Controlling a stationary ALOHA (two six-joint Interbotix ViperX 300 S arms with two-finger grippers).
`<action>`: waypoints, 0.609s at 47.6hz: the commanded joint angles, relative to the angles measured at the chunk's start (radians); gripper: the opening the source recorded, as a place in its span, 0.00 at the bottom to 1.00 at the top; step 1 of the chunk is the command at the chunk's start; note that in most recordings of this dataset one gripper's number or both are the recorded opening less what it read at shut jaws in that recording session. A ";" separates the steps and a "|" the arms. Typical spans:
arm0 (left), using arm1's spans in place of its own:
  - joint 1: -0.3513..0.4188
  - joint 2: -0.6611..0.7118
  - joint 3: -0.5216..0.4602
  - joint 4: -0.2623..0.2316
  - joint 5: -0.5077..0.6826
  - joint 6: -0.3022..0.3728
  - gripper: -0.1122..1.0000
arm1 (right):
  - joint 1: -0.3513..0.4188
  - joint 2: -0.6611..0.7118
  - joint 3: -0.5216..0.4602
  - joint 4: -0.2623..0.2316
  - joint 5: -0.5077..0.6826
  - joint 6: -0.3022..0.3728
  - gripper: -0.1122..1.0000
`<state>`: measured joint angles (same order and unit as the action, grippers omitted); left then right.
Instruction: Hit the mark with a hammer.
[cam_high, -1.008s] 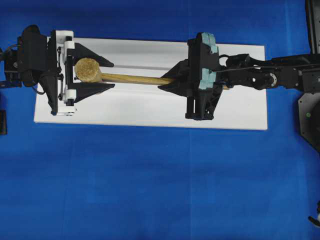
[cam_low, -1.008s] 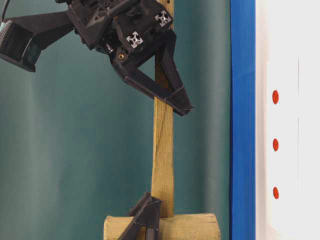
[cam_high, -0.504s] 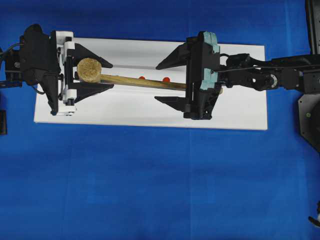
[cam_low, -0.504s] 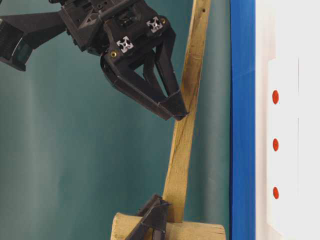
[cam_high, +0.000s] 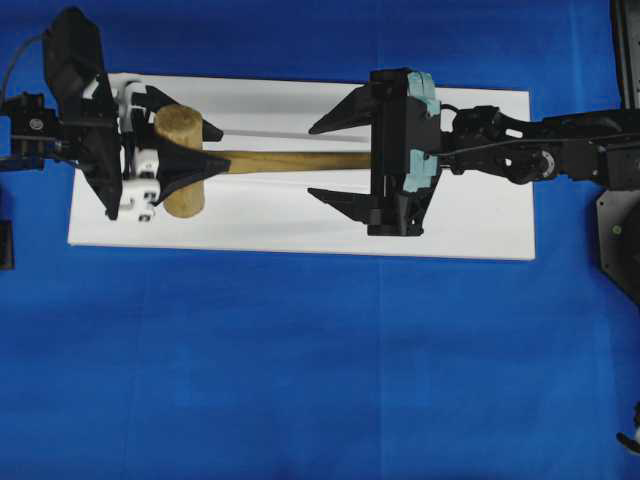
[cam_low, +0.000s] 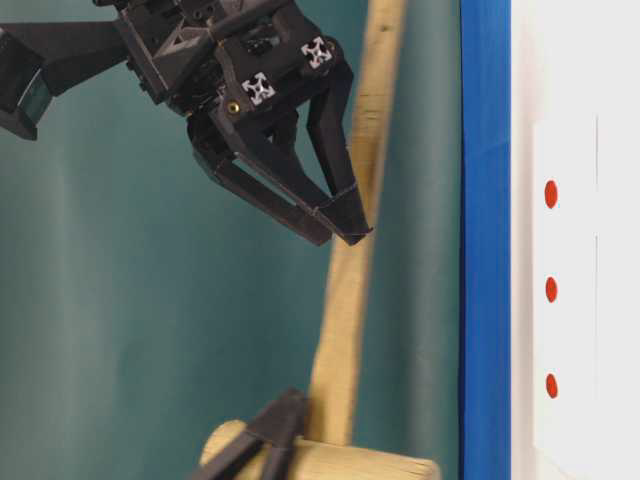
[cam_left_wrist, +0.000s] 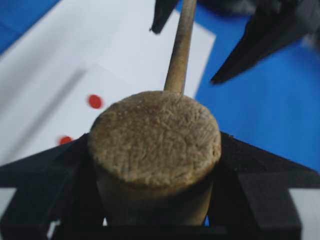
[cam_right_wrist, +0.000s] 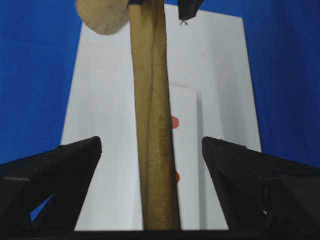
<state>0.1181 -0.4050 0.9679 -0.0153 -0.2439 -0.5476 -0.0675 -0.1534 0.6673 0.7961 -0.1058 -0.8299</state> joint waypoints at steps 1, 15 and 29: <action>0.003 -0.028 -0.032 -0.002 -0.015 -0.112 0.49 | 0.002 -0.020 -0.026 -0.005 -0.008 -0.009 0.91; -0.002 -0.048 -0.021 0.000 -0.021 -0.486 0.49 | 0.003 -0.020 -0.025 -0.005 -0.009 -0.029 0.91; -0.011 -0.057 -0.012 0.003 -0.015 -0.572 0.49 | 0.003 -0.020 -0.023 -0.005 -0.008 -0.043 0.91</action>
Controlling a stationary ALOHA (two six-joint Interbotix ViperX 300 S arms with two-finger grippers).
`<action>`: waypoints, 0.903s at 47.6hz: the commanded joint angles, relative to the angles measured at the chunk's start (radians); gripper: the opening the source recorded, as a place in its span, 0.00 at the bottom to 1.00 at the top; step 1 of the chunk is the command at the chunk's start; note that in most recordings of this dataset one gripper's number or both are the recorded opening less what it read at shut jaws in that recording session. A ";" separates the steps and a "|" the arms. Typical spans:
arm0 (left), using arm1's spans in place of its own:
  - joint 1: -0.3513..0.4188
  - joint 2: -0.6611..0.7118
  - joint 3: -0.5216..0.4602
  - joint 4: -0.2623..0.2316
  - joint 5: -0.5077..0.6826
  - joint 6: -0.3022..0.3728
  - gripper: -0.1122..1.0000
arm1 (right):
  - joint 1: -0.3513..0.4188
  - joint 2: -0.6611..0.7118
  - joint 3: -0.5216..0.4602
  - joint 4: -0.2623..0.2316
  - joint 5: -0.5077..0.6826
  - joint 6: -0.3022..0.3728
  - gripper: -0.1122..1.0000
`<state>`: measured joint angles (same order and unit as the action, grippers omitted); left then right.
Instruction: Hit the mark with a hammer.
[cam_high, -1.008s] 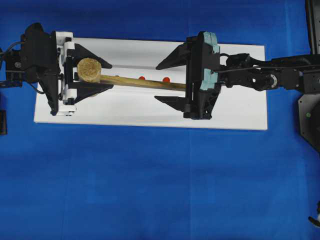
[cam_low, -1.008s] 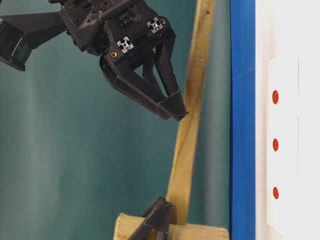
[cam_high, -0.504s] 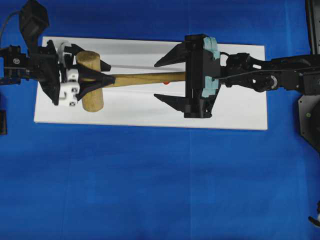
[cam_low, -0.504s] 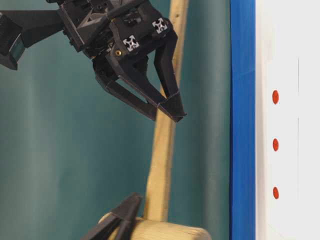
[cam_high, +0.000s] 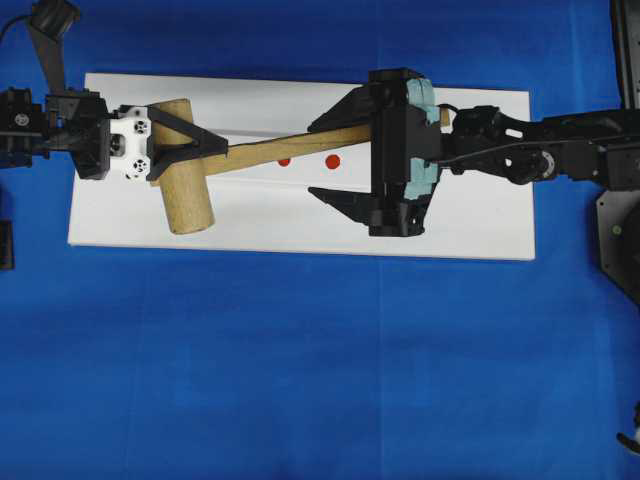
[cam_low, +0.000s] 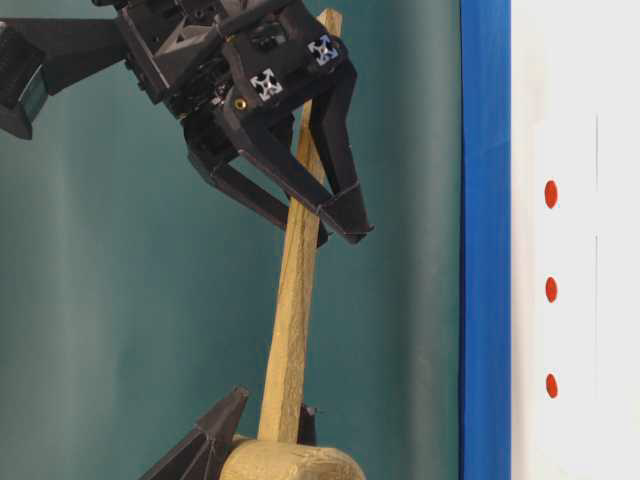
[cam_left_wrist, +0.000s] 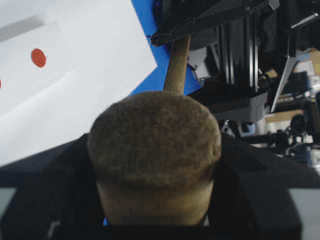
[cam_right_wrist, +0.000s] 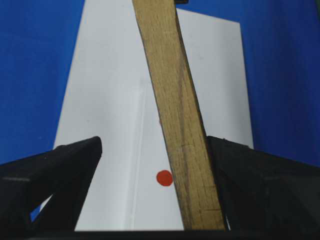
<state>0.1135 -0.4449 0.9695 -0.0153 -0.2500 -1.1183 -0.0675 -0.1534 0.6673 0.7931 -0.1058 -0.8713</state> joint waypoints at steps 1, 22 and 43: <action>-0.008 -0.017 -0.012 0.003 -0.009 -0.002 0.49 | 0.002 -0.020 -0.023 -0.002 -0.008 -0.003 0.91; -0.017 -0.014 -0.015 0.003 0.017 -0.009 0.49 | 0.005 -0.012 -0.021 -0.002 -0.017 -0.028 0.24; -0.017 -0.017 -0.011 0.003 0.038 0.029 0.49 | 0.018 -0.012 -0.020 -0.002 -0.017 -0.028 0.19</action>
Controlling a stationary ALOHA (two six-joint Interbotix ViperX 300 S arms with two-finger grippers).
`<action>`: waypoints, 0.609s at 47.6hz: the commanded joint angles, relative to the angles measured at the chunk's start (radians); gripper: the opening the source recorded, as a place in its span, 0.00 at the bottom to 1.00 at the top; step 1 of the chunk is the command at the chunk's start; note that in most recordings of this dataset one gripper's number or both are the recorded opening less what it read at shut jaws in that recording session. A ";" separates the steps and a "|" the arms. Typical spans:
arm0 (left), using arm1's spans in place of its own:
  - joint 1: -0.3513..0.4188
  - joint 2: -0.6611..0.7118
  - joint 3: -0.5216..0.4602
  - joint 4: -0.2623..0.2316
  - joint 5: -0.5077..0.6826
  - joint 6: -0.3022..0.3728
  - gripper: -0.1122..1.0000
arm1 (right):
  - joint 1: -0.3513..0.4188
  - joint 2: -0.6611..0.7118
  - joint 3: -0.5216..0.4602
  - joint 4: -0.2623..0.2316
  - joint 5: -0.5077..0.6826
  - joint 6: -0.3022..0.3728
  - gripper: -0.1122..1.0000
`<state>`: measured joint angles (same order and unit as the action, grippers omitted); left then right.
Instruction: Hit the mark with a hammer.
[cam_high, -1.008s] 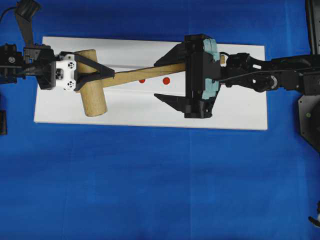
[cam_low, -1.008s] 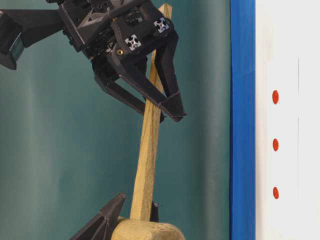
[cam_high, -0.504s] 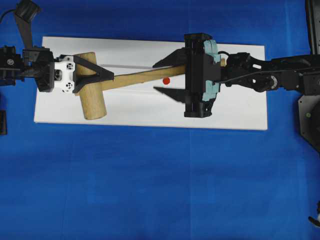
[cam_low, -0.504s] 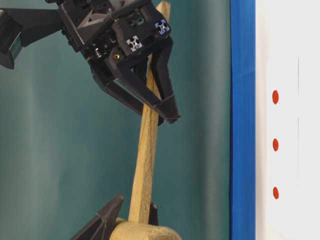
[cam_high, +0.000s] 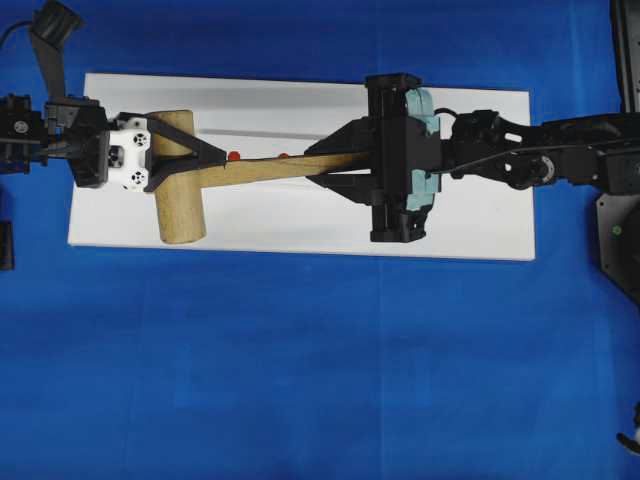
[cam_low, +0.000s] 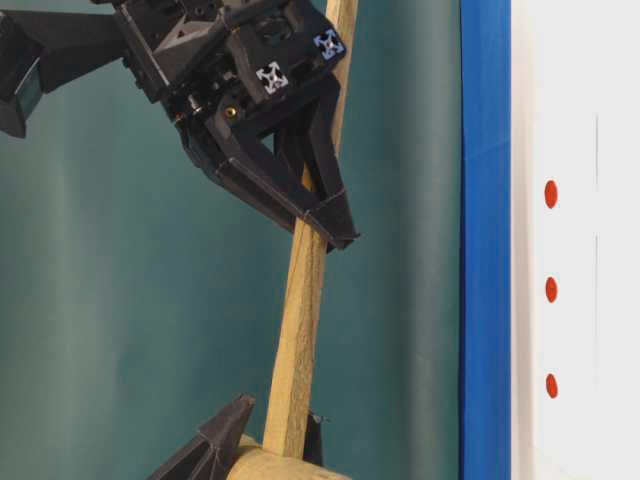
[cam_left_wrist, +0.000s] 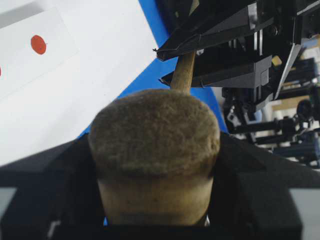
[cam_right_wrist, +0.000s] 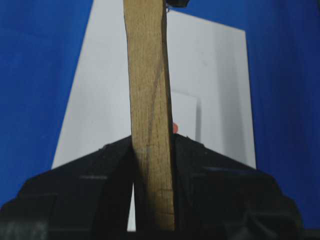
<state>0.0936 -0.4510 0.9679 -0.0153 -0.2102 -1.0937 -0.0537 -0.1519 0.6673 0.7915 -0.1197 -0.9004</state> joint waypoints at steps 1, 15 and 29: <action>0.003 -0.011 -0.009 0.003 -0.002 0.006 0.49 | 0.005 -0.015 -0.018 0.000 -0.003 0.002 0.18; 0.003 -0.011 -0.011 0.003 0.015 0.003 0.49 | 0.005 -0.014 -0.018 0.000 0.002 0.003 0.18; 0.003 -0.012 -0.009 0.003 0.015 -0.006 0.94 | 0.008 -0.014 -0.020 0.003 0.002 0.014 0.18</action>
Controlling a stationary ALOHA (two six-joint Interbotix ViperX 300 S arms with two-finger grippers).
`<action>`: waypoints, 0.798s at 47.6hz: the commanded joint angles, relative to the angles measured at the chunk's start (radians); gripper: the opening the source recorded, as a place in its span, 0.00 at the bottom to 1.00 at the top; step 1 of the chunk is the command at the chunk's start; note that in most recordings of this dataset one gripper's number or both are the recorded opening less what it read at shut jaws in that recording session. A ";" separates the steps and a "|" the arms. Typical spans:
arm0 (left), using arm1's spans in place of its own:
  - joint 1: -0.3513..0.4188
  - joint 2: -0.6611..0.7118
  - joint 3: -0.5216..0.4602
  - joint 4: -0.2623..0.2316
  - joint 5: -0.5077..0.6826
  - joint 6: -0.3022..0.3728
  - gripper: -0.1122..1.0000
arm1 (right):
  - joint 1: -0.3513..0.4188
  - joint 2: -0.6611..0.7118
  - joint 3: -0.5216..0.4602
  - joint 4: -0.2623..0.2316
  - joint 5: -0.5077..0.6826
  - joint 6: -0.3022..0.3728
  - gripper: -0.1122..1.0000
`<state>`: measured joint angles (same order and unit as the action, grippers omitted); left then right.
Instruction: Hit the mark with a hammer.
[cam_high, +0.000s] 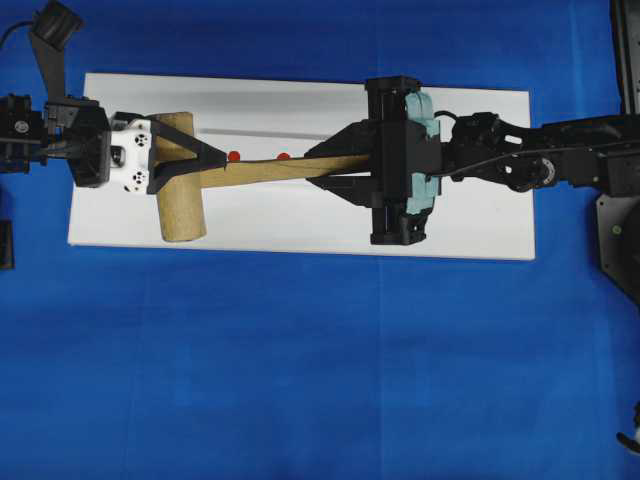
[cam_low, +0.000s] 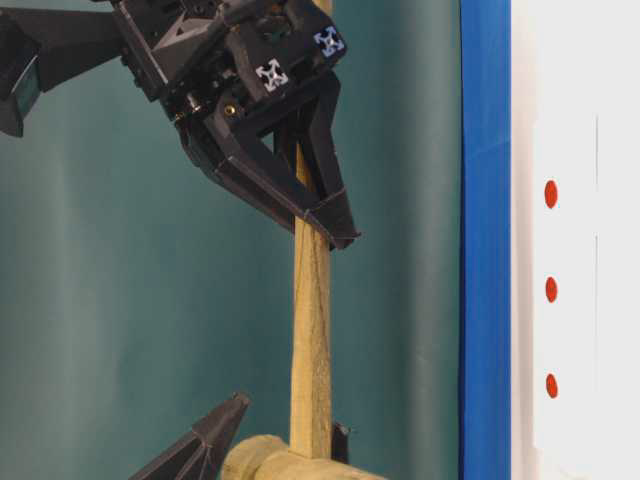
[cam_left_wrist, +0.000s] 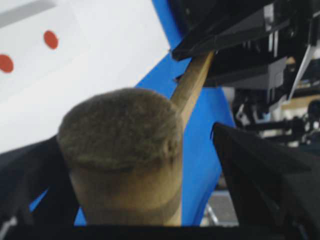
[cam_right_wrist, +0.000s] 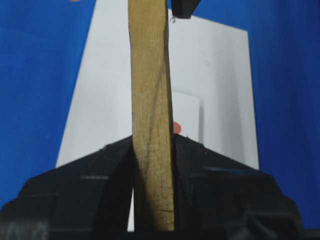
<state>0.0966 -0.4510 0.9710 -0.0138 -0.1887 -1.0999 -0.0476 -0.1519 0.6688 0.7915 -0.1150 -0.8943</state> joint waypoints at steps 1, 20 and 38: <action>0.000 -0.011 -0.012 0.002 -0.006 0.000 0.93 | 0.002 -0.014 -0.021 0.003 -0.003 0.009 0.18; -0.009 -0.098 0.028 0.002 0.094 -0.003 0.91 | 0.002 -0.041 0.008 0.032 0.009 0.014 0.18; -0.020 -0.379 0.130 0.002 0.249 0.011 0.91 | 0.002 -0.084 0.058 0.074 0.005 0.014 0.18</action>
<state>0.0798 -0.7900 1.1060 -0.0138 0.0245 -1.0953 -0.0491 -0.2010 0.7394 0.8606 -0.1012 -0.8820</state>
